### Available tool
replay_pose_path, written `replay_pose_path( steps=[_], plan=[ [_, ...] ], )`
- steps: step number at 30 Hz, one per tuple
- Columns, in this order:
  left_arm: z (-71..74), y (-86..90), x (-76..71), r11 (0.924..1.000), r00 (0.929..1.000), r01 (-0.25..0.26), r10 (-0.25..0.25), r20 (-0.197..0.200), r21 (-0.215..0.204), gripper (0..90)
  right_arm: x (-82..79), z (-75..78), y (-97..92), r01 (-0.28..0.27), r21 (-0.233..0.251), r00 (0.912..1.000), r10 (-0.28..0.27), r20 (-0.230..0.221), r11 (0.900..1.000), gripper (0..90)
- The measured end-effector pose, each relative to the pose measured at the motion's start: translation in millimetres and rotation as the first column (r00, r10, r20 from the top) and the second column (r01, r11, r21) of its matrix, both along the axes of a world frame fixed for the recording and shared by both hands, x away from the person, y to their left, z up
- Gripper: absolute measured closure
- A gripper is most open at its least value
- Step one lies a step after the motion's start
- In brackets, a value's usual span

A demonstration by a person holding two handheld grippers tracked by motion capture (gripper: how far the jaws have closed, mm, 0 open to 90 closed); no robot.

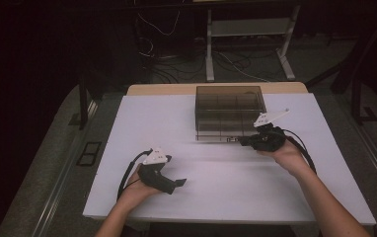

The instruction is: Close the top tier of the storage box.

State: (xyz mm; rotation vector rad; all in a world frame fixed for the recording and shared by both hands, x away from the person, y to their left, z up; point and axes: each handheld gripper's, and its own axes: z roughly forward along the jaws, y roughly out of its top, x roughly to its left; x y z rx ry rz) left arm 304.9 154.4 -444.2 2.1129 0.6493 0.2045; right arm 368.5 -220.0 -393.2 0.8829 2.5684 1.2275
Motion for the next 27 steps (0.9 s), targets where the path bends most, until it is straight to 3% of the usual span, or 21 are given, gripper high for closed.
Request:
replay_pose_path(
  steps=[27],
  plan=[
    [0.3,1.2,-1.2,1.0,1.0,-0.004,0.004,0.001,0.002,0.0,6.1,0.4,2.4,0.033,0.029,0.999,-0.034,0.031,0.999,88.9]
  ],
)
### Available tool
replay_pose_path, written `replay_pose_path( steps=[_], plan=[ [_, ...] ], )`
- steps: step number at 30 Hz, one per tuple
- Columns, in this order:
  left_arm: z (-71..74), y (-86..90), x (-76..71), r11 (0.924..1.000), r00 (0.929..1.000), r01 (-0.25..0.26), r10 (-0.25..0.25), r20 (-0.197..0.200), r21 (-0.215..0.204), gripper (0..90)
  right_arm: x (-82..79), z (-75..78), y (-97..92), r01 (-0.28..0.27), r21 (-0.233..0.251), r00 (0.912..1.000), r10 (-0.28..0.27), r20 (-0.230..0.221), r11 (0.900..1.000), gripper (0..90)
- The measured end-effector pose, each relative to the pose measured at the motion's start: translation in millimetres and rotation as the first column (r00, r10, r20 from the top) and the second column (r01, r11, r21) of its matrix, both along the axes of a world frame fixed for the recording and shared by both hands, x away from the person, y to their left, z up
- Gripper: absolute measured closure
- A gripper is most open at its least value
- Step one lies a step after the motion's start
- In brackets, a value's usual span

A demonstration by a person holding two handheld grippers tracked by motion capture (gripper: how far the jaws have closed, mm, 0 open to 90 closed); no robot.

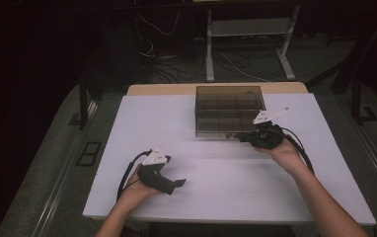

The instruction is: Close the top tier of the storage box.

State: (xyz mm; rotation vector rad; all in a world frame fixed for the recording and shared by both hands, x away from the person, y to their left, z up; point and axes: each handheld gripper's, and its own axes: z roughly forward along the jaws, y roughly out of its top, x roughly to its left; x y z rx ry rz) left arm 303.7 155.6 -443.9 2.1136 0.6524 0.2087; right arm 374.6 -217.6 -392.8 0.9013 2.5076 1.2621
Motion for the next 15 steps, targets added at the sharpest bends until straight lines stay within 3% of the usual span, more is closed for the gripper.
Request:
replay_pose_path(
  steps=[15],
  plan=[
    [0.0,0.2,-0.1,1.0,1.0,-0.002,0.002,0.001,-0.002,0.0,8.9,-0.5,-1.2,0.037,0.006,0.9993,-0.037,0.01,0.9993,88.9]
  ],
)
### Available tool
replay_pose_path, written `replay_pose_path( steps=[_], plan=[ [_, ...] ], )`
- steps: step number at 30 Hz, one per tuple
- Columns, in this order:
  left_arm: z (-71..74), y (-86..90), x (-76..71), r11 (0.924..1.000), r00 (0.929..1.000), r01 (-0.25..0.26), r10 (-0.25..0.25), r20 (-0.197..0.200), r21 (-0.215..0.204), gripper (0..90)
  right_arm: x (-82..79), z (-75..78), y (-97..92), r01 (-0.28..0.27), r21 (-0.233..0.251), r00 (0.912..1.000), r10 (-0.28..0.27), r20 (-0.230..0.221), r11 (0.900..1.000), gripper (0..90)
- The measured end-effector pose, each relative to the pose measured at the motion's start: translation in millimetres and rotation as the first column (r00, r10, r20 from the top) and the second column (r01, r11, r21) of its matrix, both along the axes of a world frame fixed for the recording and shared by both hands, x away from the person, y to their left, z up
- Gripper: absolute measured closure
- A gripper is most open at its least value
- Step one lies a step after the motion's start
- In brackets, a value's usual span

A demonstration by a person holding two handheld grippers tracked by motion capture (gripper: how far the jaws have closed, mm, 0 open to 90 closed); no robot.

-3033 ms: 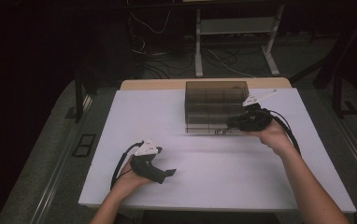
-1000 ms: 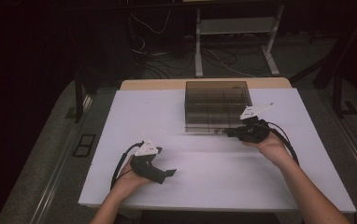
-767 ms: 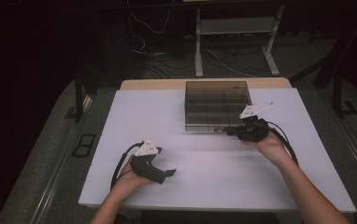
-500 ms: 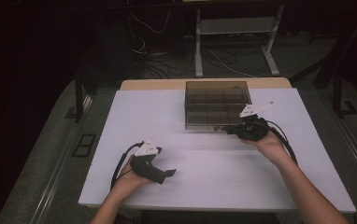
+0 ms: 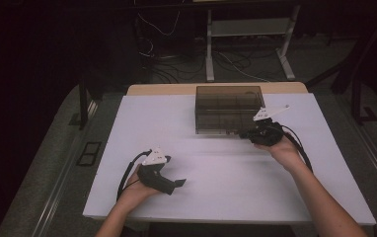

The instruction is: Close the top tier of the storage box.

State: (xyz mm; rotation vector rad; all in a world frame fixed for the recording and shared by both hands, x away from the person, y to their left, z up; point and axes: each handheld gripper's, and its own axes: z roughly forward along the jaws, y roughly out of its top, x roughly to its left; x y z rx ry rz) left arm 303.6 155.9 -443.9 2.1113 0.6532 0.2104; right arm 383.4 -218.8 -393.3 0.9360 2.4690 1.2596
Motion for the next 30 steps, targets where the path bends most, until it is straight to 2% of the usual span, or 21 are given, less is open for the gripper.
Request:
replay_pose_path(
  steps=[30],
  plan=[
    [-0.2,-0.1,0.0,1.0,1.0,0.0,0.0,-0.004,0.0,0.0,24.3,-3.4,-1.4,0.069,0.012,0.9976,-0.069,0.008,0.9976,88.9]
  ],
)
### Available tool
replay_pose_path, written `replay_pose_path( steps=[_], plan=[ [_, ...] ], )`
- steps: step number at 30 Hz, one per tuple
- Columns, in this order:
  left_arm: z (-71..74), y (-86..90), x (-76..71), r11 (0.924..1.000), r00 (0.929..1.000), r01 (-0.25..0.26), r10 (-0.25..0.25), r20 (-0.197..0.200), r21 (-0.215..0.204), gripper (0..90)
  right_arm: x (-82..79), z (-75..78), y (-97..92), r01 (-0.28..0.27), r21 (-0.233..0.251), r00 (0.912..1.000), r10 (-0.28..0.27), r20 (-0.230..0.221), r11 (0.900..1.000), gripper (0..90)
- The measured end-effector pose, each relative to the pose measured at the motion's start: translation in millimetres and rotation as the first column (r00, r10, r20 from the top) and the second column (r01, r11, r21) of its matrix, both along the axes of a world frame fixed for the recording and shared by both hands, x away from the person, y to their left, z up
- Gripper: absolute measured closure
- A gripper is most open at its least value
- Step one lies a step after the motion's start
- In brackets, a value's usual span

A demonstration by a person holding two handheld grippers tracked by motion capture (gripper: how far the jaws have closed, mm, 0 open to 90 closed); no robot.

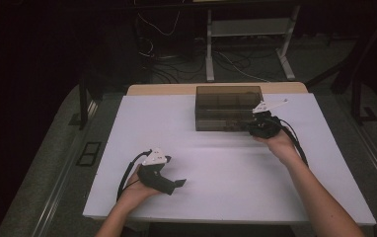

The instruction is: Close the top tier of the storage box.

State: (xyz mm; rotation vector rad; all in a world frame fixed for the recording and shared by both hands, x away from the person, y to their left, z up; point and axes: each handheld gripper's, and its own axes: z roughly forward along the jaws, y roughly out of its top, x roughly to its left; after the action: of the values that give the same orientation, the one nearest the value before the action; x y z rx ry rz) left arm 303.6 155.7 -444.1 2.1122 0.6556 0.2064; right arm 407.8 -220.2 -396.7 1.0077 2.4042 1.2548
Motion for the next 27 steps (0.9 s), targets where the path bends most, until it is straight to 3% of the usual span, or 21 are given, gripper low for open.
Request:
replay_pose_path(
  steps=[17,27],
  plan=[
    [-0.2,0.1,0.3,1.0,1.0,0.0,0.0,-0.001,0.001,0.0,15.6,-0.6,3.7,0.036,0.008,0.9993,-0.036,0.009,0.9993,88.8],
    [0.1,0.7,0.5,1.0,1.0,-0.004,0.004,0.001,-0.005,0.0,24.7,1.2,6.5,0.063,-0.013,0.9979,-0.062,0.02,0.998,88.9]
  ],
)
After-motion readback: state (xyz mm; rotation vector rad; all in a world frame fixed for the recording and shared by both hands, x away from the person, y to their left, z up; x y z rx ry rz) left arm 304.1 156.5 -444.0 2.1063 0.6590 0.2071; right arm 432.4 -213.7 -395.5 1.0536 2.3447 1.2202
